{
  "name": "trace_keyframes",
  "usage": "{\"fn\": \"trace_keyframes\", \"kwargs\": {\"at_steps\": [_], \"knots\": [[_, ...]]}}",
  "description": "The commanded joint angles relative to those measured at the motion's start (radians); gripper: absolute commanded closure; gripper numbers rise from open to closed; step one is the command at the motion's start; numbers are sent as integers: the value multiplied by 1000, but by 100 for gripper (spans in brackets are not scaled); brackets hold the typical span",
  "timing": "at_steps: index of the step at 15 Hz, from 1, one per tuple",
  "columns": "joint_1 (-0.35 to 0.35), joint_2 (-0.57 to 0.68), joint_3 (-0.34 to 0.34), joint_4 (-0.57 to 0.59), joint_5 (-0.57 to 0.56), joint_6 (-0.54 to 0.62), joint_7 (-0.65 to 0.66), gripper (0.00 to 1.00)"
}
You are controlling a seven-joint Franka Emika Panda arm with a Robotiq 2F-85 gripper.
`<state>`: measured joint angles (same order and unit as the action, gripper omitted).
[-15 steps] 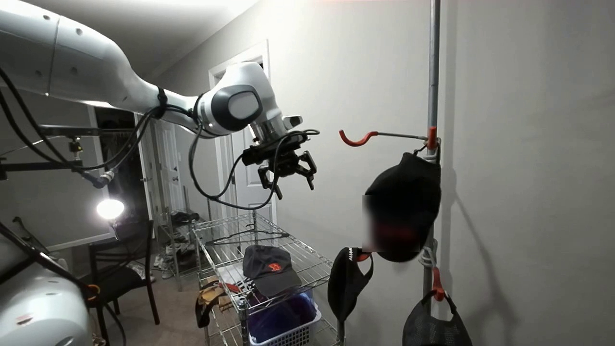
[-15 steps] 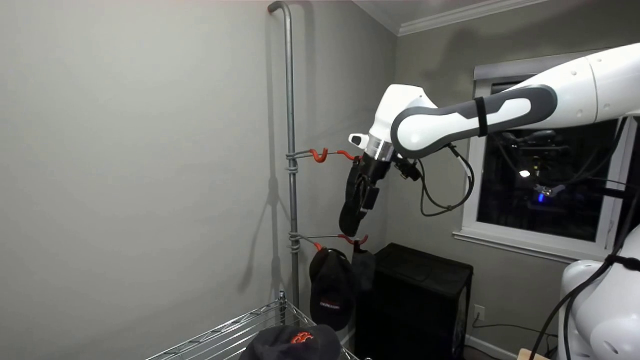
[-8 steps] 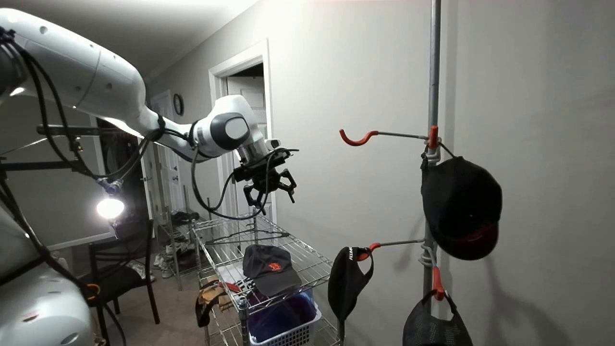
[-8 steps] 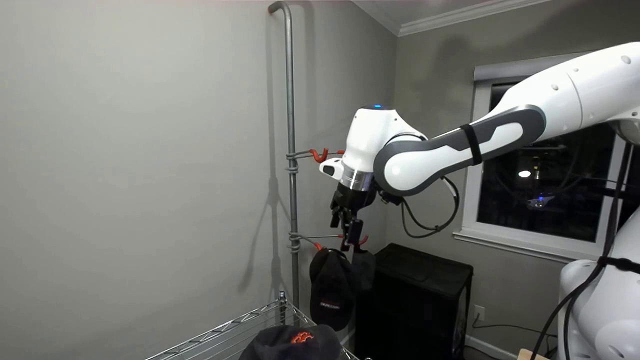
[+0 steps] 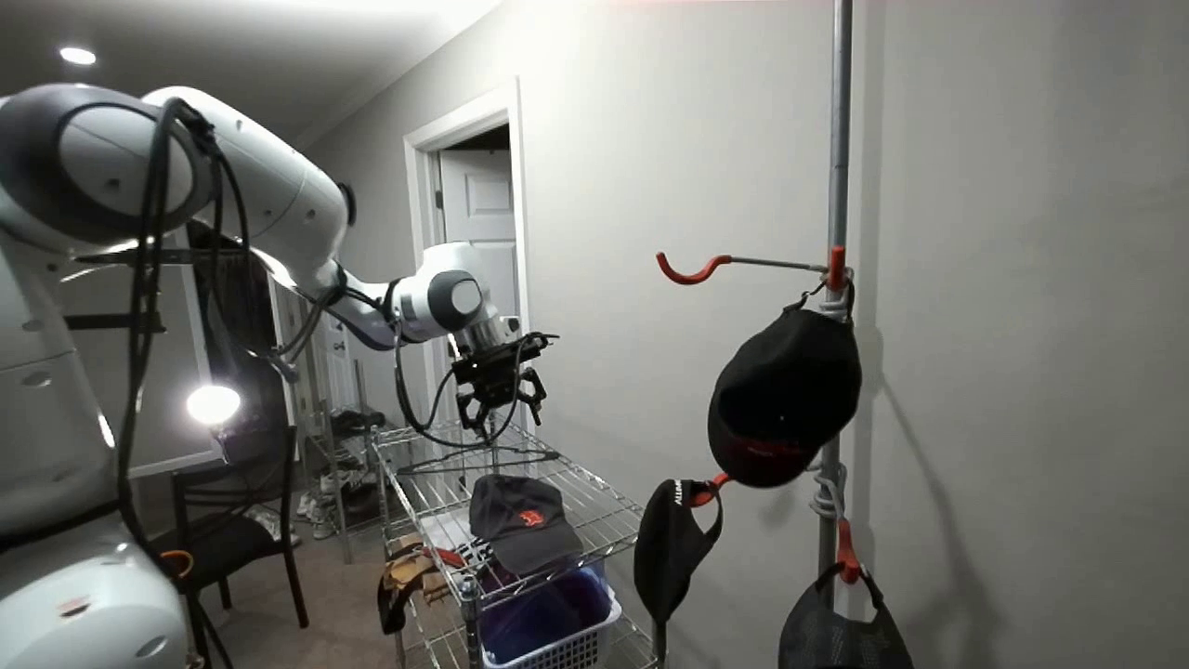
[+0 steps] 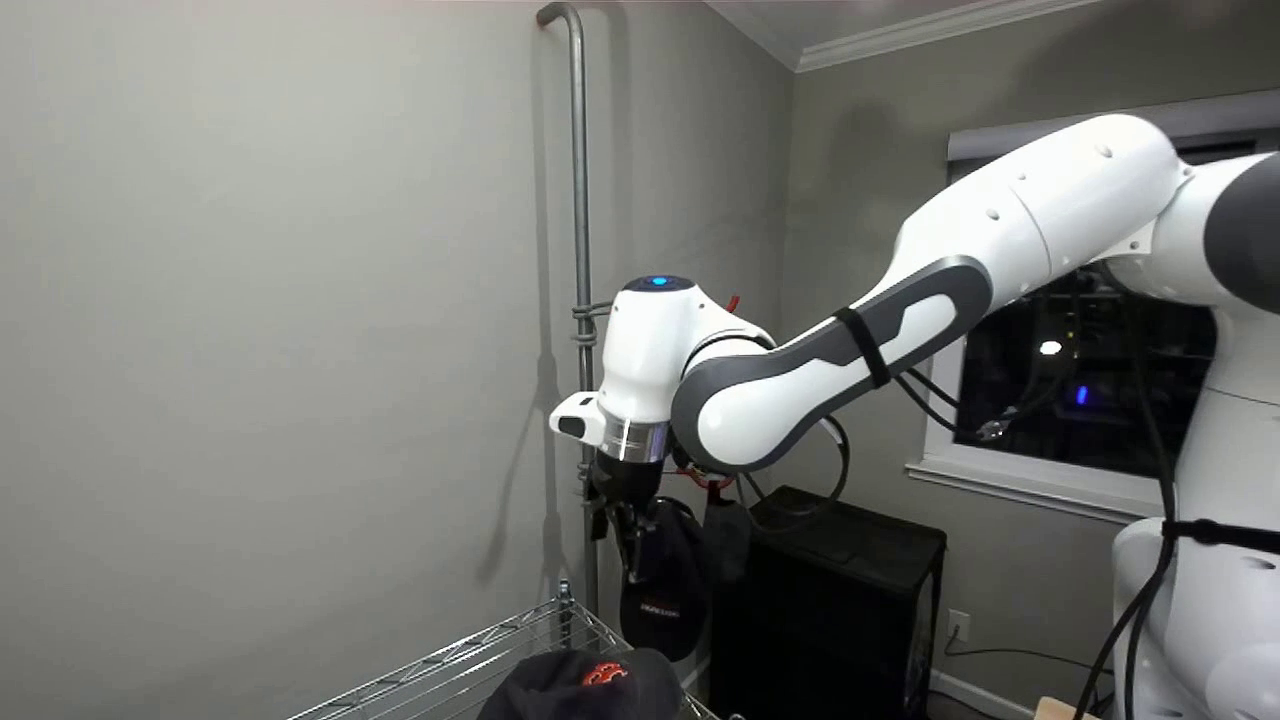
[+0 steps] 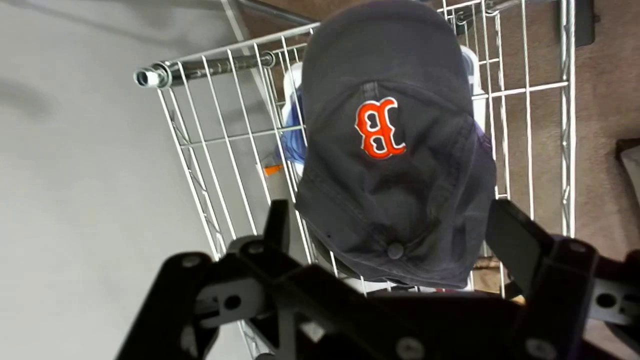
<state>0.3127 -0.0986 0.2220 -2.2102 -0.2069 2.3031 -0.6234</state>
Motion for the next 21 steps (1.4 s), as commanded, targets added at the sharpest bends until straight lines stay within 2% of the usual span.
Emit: {"fn": "trace_keyframes", "kwargs": {"at_steps": [1,7,13,14,16,21], "knots": [[5,115,14,58,97,8,-162,0],[-11,231,64,91,127,23,-352,0],[-13,338,90,138,92,73,-382,1],[-17,356,91,147,94,84,-386,25],[-20,390,86,164,70,95,-390,30],[-33,459,85,204,41,87,-385,64]]}}
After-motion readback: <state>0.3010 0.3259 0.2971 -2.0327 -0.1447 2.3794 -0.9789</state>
